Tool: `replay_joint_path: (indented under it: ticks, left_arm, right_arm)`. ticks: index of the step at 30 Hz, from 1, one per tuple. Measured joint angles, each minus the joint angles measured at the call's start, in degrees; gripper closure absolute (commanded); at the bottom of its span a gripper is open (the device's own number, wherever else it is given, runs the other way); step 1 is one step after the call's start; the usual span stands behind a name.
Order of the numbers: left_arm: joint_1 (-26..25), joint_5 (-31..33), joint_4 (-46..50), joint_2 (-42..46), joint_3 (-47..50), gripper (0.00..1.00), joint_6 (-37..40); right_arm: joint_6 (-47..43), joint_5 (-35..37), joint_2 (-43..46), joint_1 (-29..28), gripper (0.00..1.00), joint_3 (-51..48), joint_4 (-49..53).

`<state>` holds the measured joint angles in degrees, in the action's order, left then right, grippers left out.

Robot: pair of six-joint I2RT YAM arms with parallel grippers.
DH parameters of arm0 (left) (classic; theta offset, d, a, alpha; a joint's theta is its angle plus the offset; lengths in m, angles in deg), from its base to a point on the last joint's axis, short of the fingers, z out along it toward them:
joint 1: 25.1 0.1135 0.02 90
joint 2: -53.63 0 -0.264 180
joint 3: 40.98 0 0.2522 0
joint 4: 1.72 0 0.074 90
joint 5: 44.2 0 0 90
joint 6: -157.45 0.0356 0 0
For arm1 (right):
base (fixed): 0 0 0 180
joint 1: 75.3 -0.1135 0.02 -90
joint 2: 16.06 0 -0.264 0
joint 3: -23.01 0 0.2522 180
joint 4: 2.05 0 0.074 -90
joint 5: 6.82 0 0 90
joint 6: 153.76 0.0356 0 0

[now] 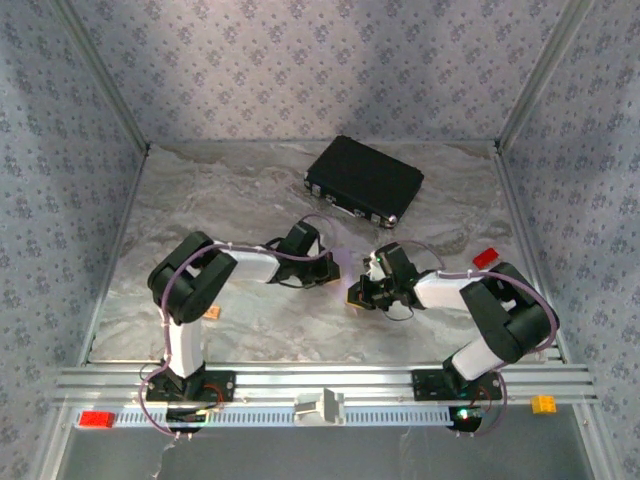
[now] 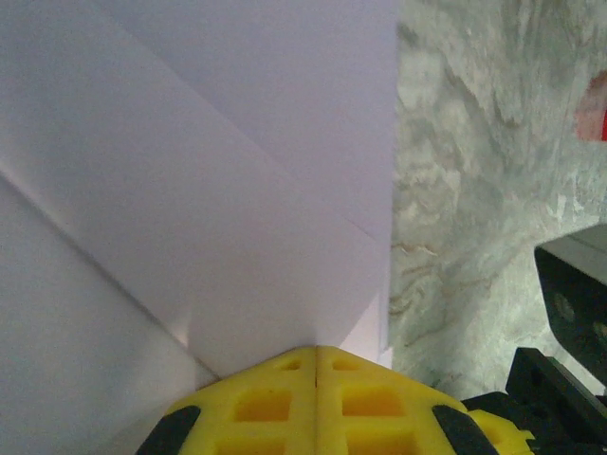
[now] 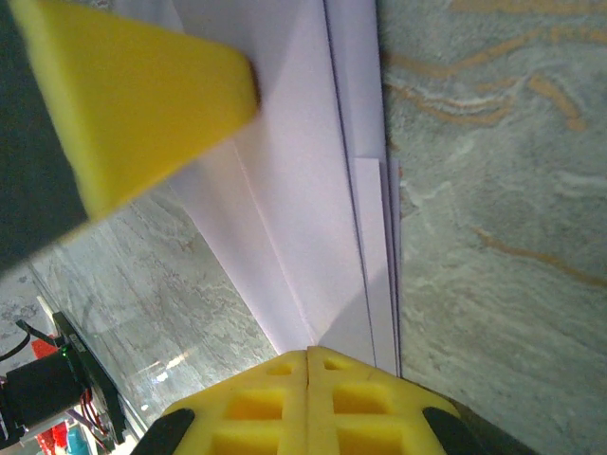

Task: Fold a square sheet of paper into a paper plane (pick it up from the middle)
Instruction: Fourth fold the wing at the center of the table.

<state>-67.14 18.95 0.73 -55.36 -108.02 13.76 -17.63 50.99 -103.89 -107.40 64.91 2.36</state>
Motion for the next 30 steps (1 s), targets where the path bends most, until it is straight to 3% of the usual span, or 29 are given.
replay_joint_path:
  ticks: [16, 30]
  left_arm:
    - [11.23, 0.07, 7.63, -3.08, -7.41, 1.00, 4.79]
    - [11.98, 3.41, 13.77, 0.63, -9.68, 0.97, 6.12]
  right_arm:
    - [-0.11, -0.37, 0.00, 0.15, 1.00, -0.37, -0.63]
    - [-0.52, -0.94, 0.00, 0.26, 1.00, -0.26, -0.55]
